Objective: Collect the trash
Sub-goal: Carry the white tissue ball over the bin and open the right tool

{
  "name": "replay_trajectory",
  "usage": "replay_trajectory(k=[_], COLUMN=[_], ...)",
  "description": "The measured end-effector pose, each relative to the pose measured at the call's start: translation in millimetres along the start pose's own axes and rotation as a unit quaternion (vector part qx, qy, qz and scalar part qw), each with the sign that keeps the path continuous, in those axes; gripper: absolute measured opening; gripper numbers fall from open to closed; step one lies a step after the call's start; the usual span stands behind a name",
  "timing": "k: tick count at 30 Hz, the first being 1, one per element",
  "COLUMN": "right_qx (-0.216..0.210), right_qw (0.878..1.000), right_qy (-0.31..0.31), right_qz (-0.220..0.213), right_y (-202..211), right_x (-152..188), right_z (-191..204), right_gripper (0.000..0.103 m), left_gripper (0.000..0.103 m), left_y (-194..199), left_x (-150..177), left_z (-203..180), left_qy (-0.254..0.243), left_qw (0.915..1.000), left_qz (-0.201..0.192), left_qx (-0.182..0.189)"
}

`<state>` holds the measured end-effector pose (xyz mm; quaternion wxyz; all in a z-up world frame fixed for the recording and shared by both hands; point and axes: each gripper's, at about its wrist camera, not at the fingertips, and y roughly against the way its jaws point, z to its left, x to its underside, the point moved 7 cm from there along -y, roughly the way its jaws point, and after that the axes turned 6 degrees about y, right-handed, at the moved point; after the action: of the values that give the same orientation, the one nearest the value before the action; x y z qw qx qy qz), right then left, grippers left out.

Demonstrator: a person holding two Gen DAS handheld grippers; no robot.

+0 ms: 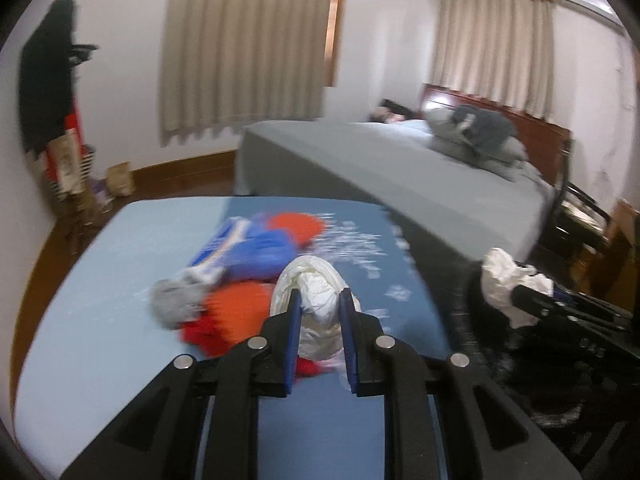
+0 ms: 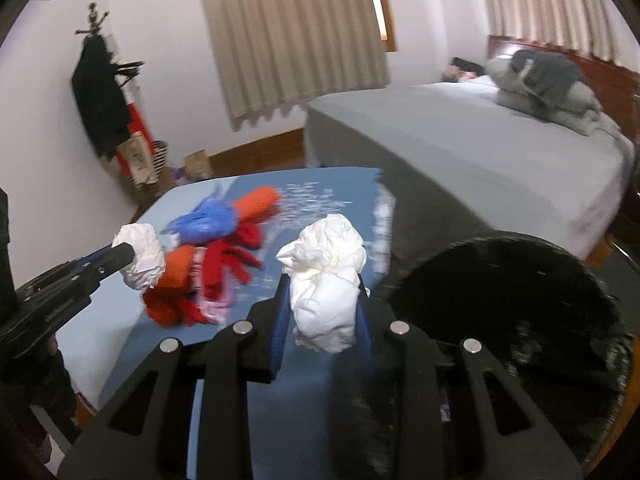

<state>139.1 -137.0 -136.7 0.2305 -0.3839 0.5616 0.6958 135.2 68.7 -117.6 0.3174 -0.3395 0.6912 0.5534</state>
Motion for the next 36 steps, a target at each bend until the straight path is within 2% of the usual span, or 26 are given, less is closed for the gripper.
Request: replay_trajectory(k=[7,15,19,20,21,23,24,26,30,33,36], right_qx=[0.067,0.131,0.151,0.155,0.159,0.167,0.169,0.173,0.16,0.133,0.104], right_qw=[0.997,0.988,0.984,0.984,0.983,0.981,0.981,0.98,0.983,0.988,0.993], right_qy=[-0.042,-0.079,-0.09,-0.092,-0.094,-0.095,-0.095,-0.093,-0.085,-0.074,-0.055], right_qz=[0.004,0.003,0.01,0.01,0.01,0.007,0.005,-0.002,-0.013,-0.018,-0.018], right_y=[22.4,43.6,48.4,50.0,51.1,52.2,52.7,53.5,46.3,35.1,20.9], right_x=[21.2,42.1,51.4,54.4,56.1,55.5,54.7,51.3,39.8,31.3,21.4], right_z=[-64.3,-121.3,-136.3,-139.8,-142.5,-143.7,-144.0,-141.6,-128.5,-105.5,-76.3], right_gripper=[0.029,0.03,0.037,0.042,0.046,0.067,0.071,0.088,0.093,0.094,0.094], left_gripper=[0.019,0.019,0.022,0.03,0.046,0.054,0.056,0.063,0.071,0.072,0.072], left_y=[-21.3,-41.2,-49.0,-50.3,-51.3,-53.3,-52.1,-48.5,-41.0,-37.7,-30.8], left_x=[6.7,16.2,20.6,21.2,21.4,19.5,18.4,14.8,9.2,6.5,7.7], left_z=[-81.3,-159.1,-182.1,-184.8,-184.4,-181.0,-177.8,-166.1,-129.4,-87.0,-32.4], left_qy=[-0.043,-0.075,-0.081,-0.081,-0.081,-0.078,-0.076,-0.071,-0.062,-0.048,-0.026], left_qw=[0.9959,0.9864,0.9814,0.9805,0.9801,0.9812,0.9818,0.985,0.9921,0.9972,0.9996], left_qz=[0.016,0.036,0.048,0.05,0.052,0.046,0.045,0.039,0.019,0.01,0.001], left_qx=[0.077,0.142,0.167,0.172,0.173,0.17,0.168,0.153,0.107,0.057,-0.011])
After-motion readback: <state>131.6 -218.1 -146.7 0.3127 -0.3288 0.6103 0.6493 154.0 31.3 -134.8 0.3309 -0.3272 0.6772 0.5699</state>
